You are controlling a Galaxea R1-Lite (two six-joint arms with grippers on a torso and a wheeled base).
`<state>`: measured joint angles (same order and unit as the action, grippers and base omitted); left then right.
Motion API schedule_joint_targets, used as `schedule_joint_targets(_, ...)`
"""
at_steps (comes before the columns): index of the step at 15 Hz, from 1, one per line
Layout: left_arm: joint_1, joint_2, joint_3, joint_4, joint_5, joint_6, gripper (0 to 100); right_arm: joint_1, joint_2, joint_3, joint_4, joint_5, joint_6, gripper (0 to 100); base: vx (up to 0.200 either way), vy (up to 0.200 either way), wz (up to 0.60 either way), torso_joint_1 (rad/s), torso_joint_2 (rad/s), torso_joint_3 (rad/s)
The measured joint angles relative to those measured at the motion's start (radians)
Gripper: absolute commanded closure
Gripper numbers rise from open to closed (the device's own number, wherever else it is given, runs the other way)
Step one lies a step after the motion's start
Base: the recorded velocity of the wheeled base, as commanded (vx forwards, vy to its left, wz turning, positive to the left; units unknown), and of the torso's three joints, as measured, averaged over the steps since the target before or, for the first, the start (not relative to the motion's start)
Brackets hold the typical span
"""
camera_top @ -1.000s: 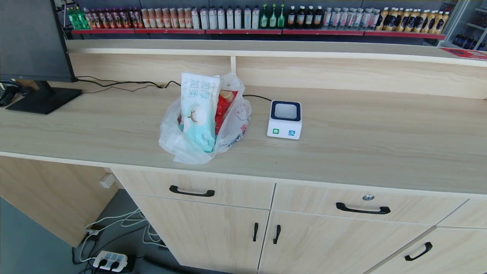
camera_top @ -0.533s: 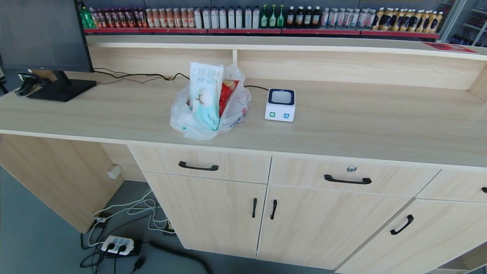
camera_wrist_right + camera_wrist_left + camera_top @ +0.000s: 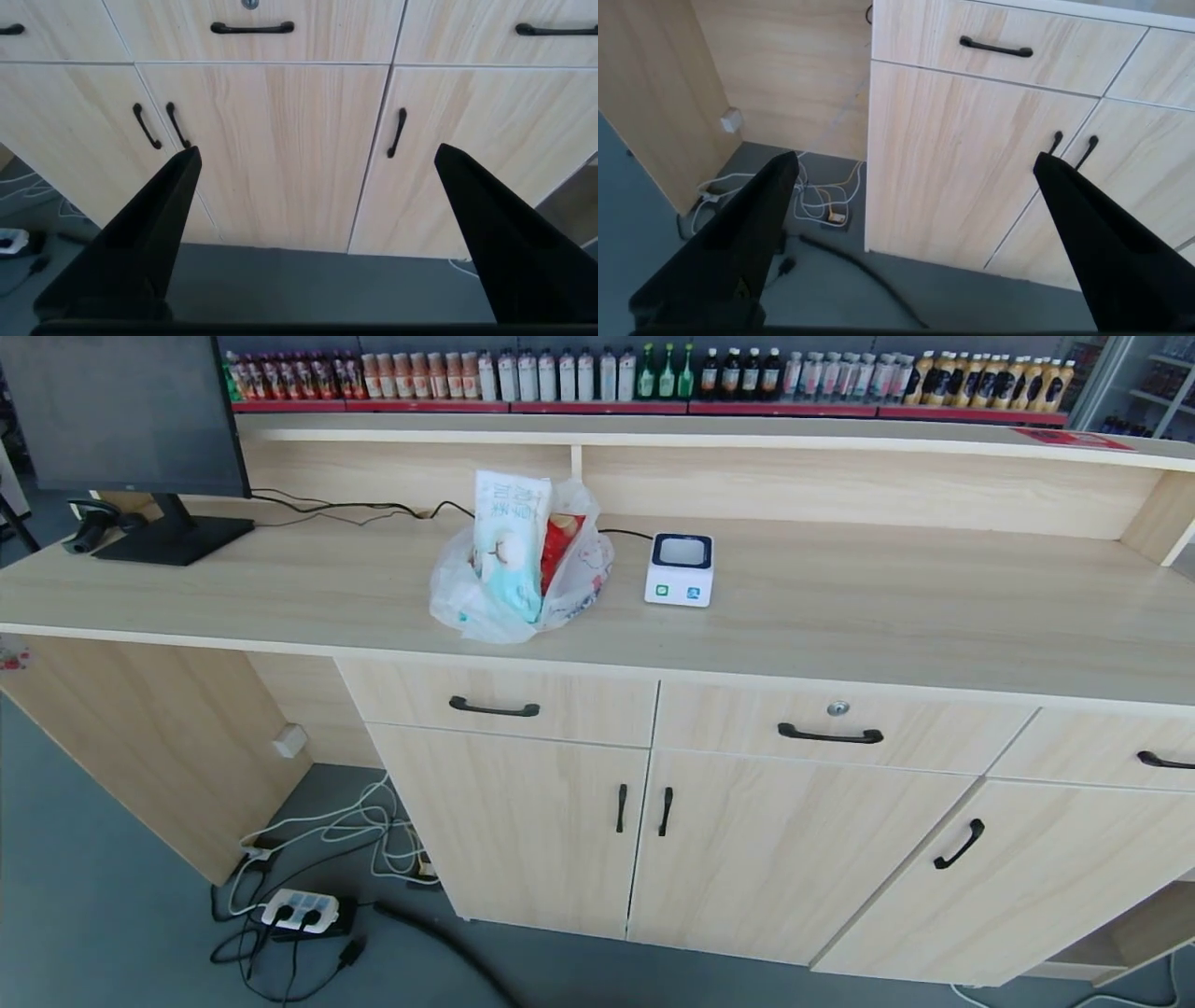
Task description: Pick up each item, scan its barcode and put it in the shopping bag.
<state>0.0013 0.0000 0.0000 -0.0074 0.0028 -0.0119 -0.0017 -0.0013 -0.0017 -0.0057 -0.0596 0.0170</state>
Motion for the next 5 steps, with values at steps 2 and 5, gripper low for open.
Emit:
schedule_joint_targets(2,0.000,0.000,0.000,0.000,0.000,-0.001,0,0.000,0.000,0.000,0.000,0.000,0.000,0,0.000,0.000,0.00,0.000,0.00,0.000)
schedule_joint_targets(5,0.000,0.000,0.000,0.000,-0.001,0.007,0,0.000,0.000,0.000,0.000,-0.001,0.011,0,0.000,0.000,0.00,0.000,0.00,0.000)
